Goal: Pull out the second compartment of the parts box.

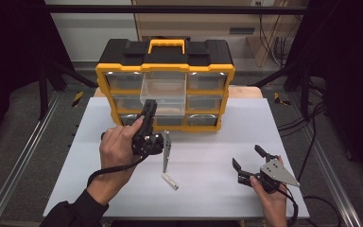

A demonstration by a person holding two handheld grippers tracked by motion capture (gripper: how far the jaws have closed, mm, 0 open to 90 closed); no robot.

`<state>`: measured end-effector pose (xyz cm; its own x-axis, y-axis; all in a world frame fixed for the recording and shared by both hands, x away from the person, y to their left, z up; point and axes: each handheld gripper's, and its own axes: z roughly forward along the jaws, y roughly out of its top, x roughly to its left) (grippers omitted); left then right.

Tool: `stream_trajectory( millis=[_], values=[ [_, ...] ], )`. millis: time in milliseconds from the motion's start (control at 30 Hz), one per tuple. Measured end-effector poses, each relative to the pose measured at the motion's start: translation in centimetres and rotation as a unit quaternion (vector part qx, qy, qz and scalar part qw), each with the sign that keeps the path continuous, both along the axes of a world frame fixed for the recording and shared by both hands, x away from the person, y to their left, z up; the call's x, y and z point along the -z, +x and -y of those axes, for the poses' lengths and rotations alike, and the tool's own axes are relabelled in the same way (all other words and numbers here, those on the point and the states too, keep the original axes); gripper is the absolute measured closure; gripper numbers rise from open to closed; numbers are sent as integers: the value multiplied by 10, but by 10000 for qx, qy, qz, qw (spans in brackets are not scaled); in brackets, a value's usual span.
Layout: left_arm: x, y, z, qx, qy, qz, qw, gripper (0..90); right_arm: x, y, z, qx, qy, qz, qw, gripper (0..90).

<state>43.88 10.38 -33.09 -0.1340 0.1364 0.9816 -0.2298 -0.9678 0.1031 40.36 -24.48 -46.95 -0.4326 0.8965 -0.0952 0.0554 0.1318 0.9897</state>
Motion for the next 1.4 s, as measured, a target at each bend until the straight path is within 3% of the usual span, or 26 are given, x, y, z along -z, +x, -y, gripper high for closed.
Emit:
stream_trajectory(
  millis=[567, 800, 867, 933, 1033, 1100, 1267, 1400],
  values=[
    [2, -1, -1, 5, -51, -18, 10000, 784, 0, 0, 0, -9, -8, -2, 10000, 86],
    [1, -1, -2, 31, -207, -105, 9997, 765, 0, 0, 0, -11, -29, -8, 10000, 86],
    [-1, -1, -2, 33, -385, -180, 9991, 689, 0, 0, 0, -15, -26, -9, 10000, 86],
    [-3, -2, -3, 18, -583, -231, 9980, 537, 0, 0, 0, -23, -30, -7, 10000, 85],
    [-6, -6, -6, 39, -985, -423, 9942, 448, 0, 0, 0, -31, -29, -14, 10000, 81],
    [-6, -6, -9, 79, -1250, -618, 9902, 370, 1, 0, -1, -35, -40, -32, 10000, 81],
    [-3, -6, -17, 142, -1738, -845, 9810, 237, 1, 0, -1, -37, -46, -21, 10000, 80],
    [3, -7, -20, 210, -2180, -1119, 9693, 152, 2, 2, -2, -39, -60, -49, 10000, 76]
  ],
)
